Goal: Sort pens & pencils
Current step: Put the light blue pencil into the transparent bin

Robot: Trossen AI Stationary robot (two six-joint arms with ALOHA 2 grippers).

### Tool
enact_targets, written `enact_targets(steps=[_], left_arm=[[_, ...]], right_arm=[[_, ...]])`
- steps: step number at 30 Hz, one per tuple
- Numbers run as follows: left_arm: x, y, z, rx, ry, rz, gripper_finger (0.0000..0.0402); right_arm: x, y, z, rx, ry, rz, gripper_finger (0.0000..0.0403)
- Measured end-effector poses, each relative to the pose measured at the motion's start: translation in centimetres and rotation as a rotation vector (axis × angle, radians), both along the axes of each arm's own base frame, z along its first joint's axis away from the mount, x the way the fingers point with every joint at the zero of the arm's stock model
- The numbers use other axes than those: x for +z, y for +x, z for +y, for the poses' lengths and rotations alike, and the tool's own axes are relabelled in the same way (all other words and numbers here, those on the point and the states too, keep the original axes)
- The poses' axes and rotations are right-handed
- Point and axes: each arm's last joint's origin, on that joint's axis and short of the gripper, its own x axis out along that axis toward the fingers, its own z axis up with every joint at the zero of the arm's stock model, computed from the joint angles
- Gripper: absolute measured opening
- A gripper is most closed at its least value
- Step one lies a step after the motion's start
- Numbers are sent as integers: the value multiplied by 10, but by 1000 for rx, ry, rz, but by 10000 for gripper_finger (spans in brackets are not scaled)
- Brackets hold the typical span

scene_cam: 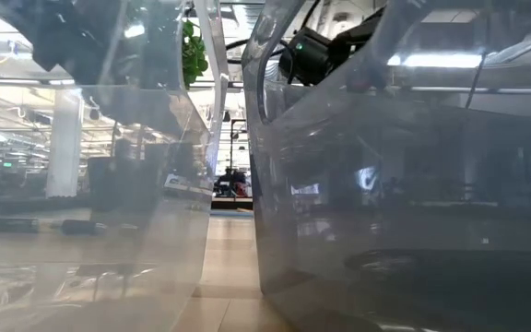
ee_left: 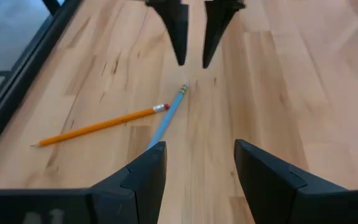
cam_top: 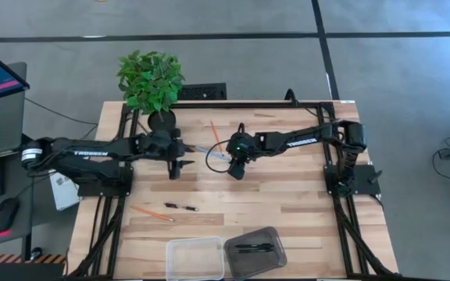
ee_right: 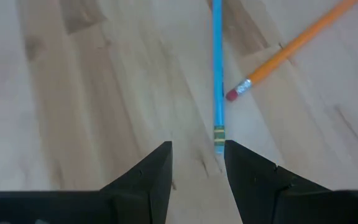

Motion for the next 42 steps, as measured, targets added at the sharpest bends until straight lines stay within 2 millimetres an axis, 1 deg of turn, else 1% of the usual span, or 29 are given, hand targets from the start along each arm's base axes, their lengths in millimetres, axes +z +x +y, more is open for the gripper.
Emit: enact_targets(steps=[4,8,24,28,35,39,42], left_arm=[[-3,5,4,9,-5,21,181],[-3,4,5,-25,-28,17,181],[-2,4,4,-15,-49,8,181],[-2,4,4,-15,-49,8,181],[-2,4,4,-13,-47,8,181],[-2,4,4,-13,-47,8,181],[-2,4,4,-13,-47,8,181]], right_arm=[[-2,-1,-5,-39,-45,14,169],[-2,-1,-9,-53,-51,12,169],[-2,-1,-8,-50,-44,14,169],[7,3,-8,-79,-21,25,169],[22,7,-9,-80,-16,53,168],[23,6,-9,-81,-10,77,168],[25,6,-8,-96,32,87,168]])
